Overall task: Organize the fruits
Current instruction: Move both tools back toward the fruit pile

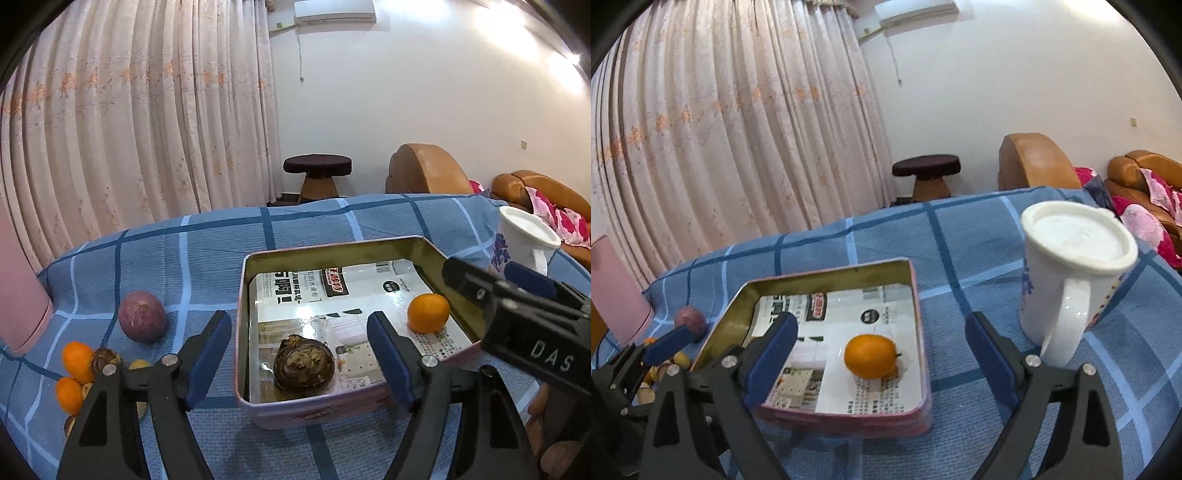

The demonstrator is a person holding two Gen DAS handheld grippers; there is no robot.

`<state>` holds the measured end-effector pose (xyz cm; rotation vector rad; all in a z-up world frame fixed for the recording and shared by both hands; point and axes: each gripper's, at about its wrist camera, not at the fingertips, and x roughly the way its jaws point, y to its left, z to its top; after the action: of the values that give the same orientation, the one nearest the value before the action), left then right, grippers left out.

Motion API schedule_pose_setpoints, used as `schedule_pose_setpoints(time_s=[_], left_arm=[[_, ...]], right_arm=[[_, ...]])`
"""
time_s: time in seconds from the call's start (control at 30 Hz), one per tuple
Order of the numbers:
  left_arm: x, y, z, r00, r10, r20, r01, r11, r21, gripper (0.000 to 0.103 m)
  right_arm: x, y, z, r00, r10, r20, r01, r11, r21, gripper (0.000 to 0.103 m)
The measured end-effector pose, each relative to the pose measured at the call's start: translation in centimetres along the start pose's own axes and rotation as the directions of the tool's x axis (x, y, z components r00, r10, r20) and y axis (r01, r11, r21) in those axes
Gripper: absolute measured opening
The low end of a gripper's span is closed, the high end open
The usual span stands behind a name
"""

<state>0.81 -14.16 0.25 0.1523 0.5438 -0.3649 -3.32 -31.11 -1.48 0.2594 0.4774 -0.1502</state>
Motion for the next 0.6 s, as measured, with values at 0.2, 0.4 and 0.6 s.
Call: schedule_pose_setpoints(time_s=[0.2, 0.4, 0.6], left_arm=[[-0.3, 0.3, -0.2, 1.000, 0.025, 0.006, -0.025, 1.000, 0.000, 0.077], [-1.2, 1.9, -0.7, 0.998, 0.060, 0.023, -0.060, 0.998, -0.014, 0.077], [-2.1, 3.9, -1.3, 0.996, 0.088, 0.030, -0.087, 0.995, -0.038, 0.077]], right_arm=[[-1.3, -0.2, 0.1, 0.996, -0.029, 0.084, 0.029, 1.000, 0.009, 0.098], [-2.0, 0.4, 0.1, 0.991, -0.056, 0.118, 0.056, 0.998, 0.001, 0.098], [-2.7, 1.3, -0.3, 0.990, -0.049, 0.135, 0.046, 0.999, 0.018, 0.098]])
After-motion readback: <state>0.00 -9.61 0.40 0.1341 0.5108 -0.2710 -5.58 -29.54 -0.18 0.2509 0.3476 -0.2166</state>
